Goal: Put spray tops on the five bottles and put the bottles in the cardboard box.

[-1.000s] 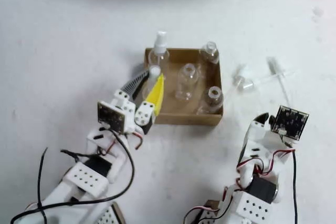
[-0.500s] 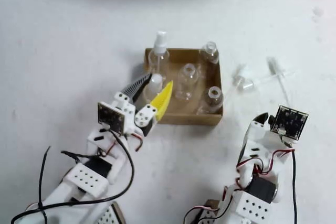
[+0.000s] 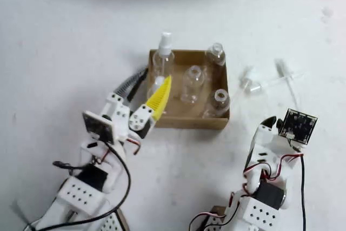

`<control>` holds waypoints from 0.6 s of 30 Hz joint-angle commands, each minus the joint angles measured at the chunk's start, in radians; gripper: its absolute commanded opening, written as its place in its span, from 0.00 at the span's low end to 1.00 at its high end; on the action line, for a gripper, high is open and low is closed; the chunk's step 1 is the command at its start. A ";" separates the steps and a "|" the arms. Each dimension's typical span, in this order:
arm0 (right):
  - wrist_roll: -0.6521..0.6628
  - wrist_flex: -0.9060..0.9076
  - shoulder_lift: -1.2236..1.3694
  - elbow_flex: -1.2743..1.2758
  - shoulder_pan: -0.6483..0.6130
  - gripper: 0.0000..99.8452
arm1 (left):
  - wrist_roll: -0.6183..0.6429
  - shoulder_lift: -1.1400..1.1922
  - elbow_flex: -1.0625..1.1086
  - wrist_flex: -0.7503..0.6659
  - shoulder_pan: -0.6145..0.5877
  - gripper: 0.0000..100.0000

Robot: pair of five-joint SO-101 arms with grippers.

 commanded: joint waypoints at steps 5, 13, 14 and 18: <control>0.003 -0.021 -0.005 -0.003 0.008 0.02 | 0.098 -0.490 -0.103 0.540 -0.125 0.18; 0.003 -0.016 -0.005 -0.003 0.005 0.02 | 0.104 -0.553 -0.140 0.727 -0.266 0.18; 0.003 -0.016 -0.005 -0.003 0.005 0.02 | 0.106 -0.553 -0.138 0.729 -0.288 0.18; 0.003 -0.016 -0.005 -0.002 0.005 0.02 | 0.107 -0.553 -0.138 0.821 -0.410 0.18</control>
